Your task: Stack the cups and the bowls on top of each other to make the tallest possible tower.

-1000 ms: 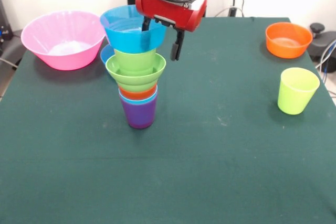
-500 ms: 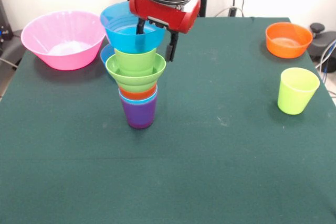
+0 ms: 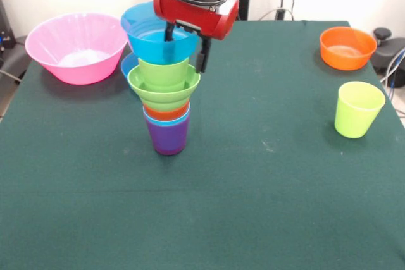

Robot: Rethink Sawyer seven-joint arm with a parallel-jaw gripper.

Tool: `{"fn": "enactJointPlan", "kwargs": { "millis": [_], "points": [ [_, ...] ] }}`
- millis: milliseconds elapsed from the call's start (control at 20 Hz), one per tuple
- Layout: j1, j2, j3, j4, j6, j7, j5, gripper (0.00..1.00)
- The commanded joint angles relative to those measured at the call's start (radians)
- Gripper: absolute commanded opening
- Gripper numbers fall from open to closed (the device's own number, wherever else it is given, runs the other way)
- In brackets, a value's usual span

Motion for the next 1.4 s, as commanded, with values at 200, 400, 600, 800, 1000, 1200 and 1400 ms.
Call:
{"fn": "enactJointPlan", "kwargs": {
  "millis": [200, 400, 600, 800, 1000, 1200, 1400],
  "points": [
    [-0.006, 0.034, 0.094, -0.013, 0.13, -0.178, -0.054, 0.0],
    [-0.005, 0.033, 0.094, -0.014, 0.135, -0.172, -0.056, 0.0],
    [-0.005, 0.031, 0.096, -0.01, 0.134, -0.169, -0.057, 0.0],
    [-0.007, 0.035, 0.098, -0.013, 0.125, -0.165, -0.056, 0.0],
    [-0.005, 0.032, 0.095, -0.002, 0.12, -0.155, -0.053, 0.0],
    [0.001, 0.031, 0.092, -0.001, 0.119, -0.144, -0.053, 0.0],
    [0.015, 0.032, 0.087, -0.04, 0.17, -0.148, -0.059, 0.0]
  ]
}}
